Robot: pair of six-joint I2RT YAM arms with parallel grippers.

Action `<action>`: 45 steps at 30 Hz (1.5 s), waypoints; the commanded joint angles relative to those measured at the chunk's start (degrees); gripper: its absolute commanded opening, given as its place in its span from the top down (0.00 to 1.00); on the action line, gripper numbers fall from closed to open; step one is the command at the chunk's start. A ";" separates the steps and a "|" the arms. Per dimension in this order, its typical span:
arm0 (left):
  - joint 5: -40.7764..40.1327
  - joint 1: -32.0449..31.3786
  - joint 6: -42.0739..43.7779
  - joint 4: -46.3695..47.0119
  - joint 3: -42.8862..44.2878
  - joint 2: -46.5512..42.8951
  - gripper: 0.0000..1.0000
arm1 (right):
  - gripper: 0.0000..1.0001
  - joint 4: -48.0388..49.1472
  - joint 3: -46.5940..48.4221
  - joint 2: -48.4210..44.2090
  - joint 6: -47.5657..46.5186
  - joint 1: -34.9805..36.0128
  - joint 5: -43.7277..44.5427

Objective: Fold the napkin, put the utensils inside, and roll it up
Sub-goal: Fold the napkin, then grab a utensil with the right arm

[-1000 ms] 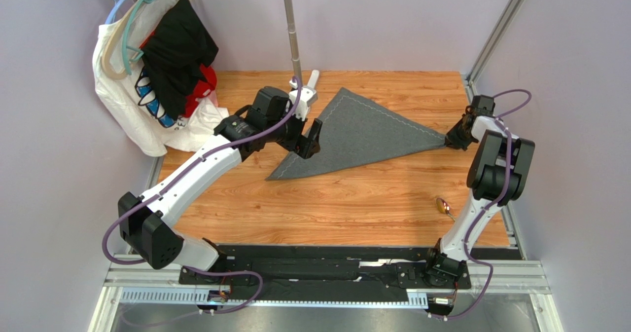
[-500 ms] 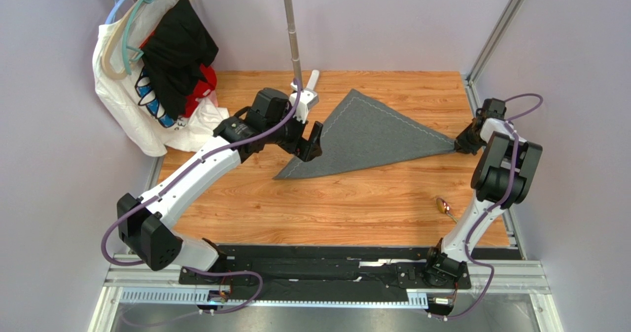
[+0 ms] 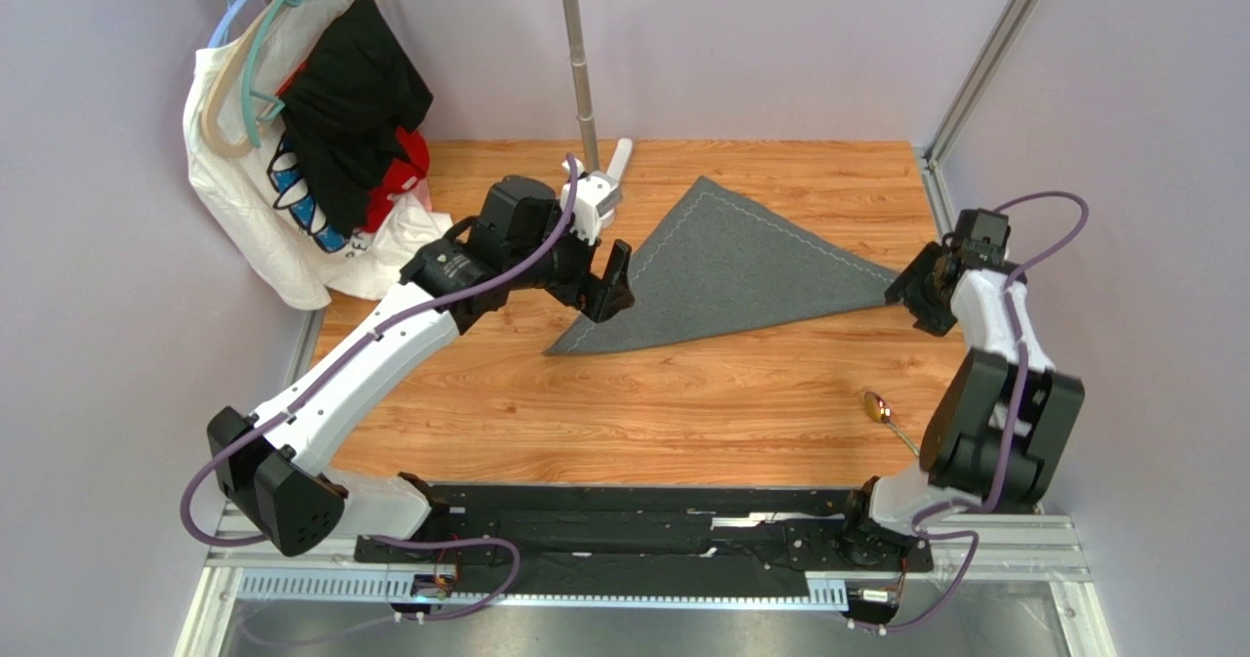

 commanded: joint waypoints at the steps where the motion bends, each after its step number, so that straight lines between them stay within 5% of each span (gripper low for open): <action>1: -1.69 -0.23 -0.05 -0.09 0.79 -1.78 0.03 | 0.44 -7.11 -8.87 -11.58 -0.33 4.28 8.85; 9: -0.02 -0.23 -0.75 0.26 0.53 -3.01 0.03 | 0.52 -13.53 -15.82 -20.39 5.13 10.71 16.17; 19: -2.75 -0.23 0.13 -0.09 0.53 -3.63 0.03 | 0.54 -12.92 -15.82 -13.19 8.29 18.44 21.70; 37: -3.45 -0.23 0.57 -0.53 0.79 -3.80 0.03 | 0.57 -12.04 -12.31 -2.99 8.74 19.76 26.71; 45: -4.15 -0.14 0.83 -0.62 0.88 -4.33 0.03 | 0.67 -12.92 -10.38 1.49 9.00 20.11 29.88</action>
